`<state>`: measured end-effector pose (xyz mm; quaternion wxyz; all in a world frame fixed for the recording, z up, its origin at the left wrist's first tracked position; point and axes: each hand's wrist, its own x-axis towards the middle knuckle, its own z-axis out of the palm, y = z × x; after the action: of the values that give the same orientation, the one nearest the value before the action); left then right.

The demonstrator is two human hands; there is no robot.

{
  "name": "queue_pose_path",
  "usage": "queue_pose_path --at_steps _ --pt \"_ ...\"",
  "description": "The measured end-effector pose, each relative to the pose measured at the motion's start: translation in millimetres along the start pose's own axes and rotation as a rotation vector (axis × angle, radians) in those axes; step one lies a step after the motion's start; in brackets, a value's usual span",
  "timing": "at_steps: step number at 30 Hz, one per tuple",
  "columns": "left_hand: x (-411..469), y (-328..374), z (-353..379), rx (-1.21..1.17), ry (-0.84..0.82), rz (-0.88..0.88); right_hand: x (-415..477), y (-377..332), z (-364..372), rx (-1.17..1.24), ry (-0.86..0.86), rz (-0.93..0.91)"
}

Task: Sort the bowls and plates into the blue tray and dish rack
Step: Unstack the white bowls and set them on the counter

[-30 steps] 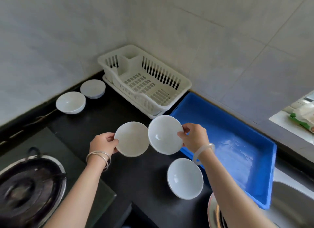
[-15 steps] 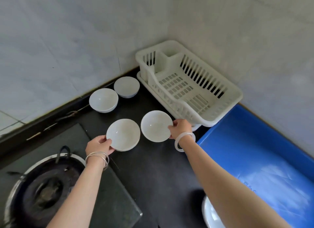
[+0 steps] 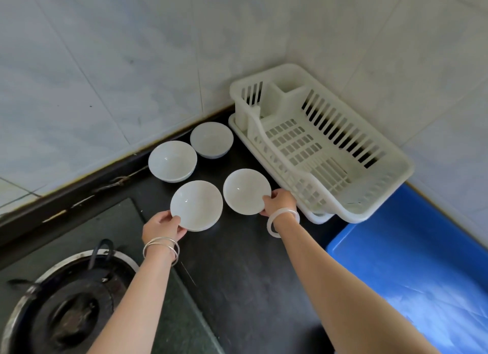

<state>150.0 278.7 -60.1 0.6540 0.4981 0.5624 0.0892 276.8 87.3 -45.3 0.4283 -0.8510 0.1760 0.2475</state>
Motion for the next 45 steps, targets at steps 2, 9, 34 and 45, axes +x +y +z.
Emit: queue_pose_path --at_steps 2,9,34,45 --pt "-0.2 -0.6 1.7 -0.04 0.001 -0.004 1.7 0.0 4.4 0.112 -0.016 0.016" --pt "-7.0 -11.9 -1.0 -0.18 -0.094 -0.109 -12.6 16.9 8.9 0.559 -0.059 0.082" --pt "-19.2 -9.8 10.6 -0.315 -0.016 -0.102 0.7 -21.2 27.7 0.654 -0.104 0.075" --pt "-55.3 -35.8 10.2 -0.225 -0.157 0.02 -40.4 6.5 -11.3 0.499 -0.264 -0.001"
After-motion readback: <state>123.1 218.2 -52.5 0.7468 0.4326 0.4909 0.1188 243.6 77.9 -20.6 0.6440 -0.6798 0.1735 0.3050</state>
